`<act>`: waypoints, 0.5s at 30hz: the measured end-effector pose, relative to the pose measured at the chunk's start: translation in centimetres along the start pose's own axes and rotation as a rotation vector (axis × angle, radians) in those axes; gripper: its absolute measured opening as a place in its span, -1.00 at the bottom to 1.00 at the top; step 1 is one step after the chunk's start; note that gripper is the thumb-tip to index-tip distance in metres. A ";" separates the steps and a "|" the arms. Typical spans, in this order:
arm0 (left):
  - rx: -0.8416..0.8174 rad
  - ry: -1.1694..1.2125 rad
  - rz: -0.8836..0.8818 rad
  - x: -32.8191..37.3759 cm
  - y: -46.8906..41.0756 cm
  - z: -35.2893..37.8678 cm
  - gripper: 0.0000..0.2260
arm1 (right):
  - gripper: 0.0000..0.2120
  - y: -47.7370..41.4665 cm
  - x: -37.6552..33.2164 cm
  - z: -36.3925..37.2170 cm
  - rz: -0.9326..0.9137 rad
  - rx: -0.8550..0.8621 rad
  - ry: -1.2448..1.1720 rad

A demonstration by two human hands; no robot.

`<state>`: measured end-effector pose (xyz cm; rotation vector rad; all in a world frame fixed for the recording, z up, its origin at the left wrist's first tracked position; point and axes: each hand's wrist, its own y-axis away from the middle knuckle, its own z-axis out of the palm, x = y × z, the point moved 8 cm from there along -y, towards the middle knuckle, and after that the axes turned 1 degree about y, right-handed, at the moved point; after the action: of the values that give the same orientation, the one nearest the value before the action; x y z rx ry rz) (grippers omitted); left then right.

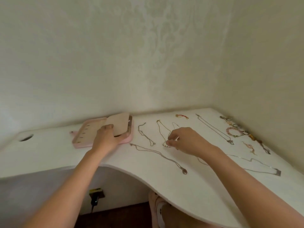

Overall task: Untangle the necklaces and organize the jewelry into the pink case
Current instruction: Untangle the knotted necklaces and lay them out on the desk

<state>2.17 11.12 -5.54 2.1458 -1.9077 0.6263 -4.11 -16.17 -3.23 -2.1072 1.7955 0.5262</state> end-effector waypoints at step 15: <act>0.160 0.124 -0.037 -6.3 0.1 -2.3 -0.64 | -0.63 -1.2 -5.4 5.6 -0.314 -0.071 0.050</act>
<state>1.20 17.72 -6.24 2.1738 -1.8048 0.9103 -4.09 -8.69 -5.61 -2.4098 1.4473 0.4622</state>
